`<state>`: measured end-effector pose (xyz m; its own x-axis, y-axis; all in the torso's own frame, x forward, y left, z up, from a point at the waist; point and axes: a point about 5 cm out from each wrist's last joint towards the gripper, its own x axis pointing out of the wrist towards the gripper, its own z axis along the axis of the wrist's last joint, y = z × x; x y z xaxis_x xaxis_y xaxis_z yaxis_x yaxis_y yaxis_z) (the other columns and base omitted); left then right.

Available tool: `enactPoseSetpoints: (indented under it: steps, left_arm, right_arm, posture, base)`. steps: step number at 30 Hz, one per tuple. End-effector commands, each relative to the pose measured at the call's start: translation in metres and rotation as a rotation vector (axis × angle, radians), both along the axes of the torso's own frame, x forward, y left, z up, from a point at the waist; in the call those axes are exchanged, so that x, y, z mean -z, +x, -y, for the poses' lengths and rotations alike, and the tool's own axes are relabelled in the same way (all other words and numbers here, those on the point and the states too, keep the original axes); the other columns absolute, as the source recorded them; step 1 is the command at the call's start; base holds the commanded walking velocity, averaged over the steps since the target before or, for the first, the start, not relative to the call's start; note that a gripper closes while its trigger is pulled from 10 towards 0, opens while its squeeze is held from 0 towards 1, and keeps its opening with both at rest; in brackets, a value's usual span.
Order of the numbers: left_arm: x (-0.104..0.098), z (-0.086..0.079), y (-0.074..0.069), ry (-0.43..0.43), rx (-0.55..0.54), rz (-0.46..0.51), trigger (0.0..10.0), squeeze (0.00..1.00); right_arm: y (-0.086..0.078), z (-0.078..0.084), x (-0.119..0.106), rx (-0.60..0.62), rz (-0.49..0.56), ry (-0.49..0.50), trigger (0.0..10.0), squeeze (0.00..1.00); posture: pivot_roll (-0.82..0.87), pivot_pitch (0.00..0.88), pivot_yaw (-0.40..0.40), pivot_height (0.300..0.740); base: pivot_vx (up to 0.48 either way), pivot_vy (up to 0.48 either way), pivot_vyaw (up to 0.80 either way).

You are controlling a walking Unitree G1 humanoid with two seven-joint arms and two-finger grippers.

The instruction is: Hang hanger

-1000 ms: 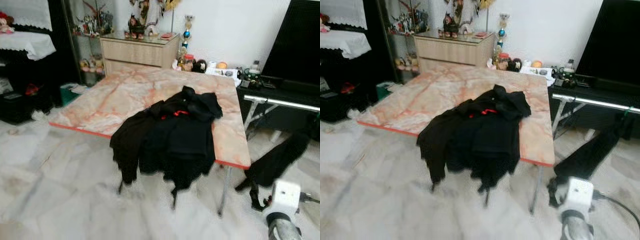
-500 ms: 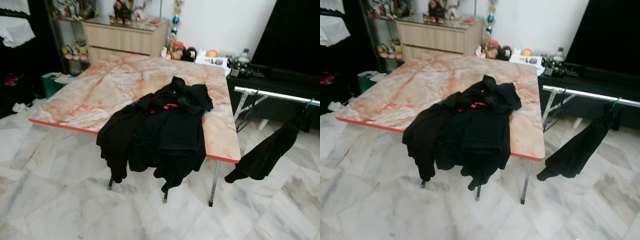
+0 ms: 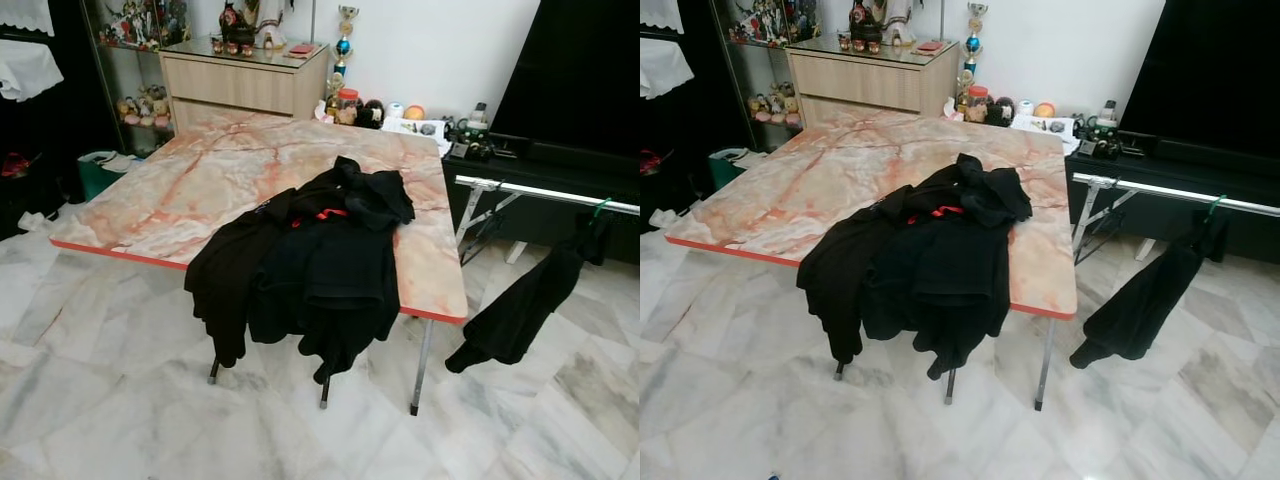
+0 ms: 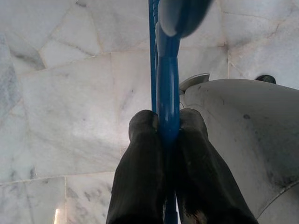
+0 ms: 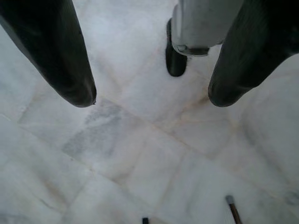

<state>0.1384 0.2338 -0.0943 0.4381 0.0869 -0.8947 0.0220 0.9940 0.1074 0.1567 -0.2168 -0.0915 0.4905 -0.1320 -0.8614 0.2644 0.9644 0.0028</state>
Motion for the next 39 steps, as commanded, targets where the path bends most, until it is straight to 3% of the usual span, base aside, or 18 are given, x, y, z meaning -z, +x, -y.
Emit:
enactPoseSetpoints:
  steps: [1,4,39]
  left_arm:
    - [0.0029,0.0092,-0.0020,-0.021,0.009,-0.014,10.0,0.00]
    - [0.0029,0.0091,-0.0018,-0.019,0.023,-0.020,10.0,0.00]
    - [0.0032,0.0059,-0.0049,-0.002,0.043,-0.029,10.0,0.00]
  right_arm:
    - [-0.0040,0.0014,0.0015,-0.011,-0.019,-0.003,10.0,0.00]
    - [-0.0034,0.0015,0.0014,-0.017,-0.022,-0.007,10.0,0.00]
    - [-0.0096,-0.0029,0.0040,-0.062,-0.012,-0.040,10.0,0.00]
  posture:
    - [0.08,0.000,-0.093,0.740]
    - [0.07,0.000,-0.086,0.740]
    - [0.09,0.000,-0.075,0.740]
  base:
    - [0.000,-0.259,-0.64]
    - [0.000,-0.263,-0.74]
    - [0.000,-0.273,0.00]
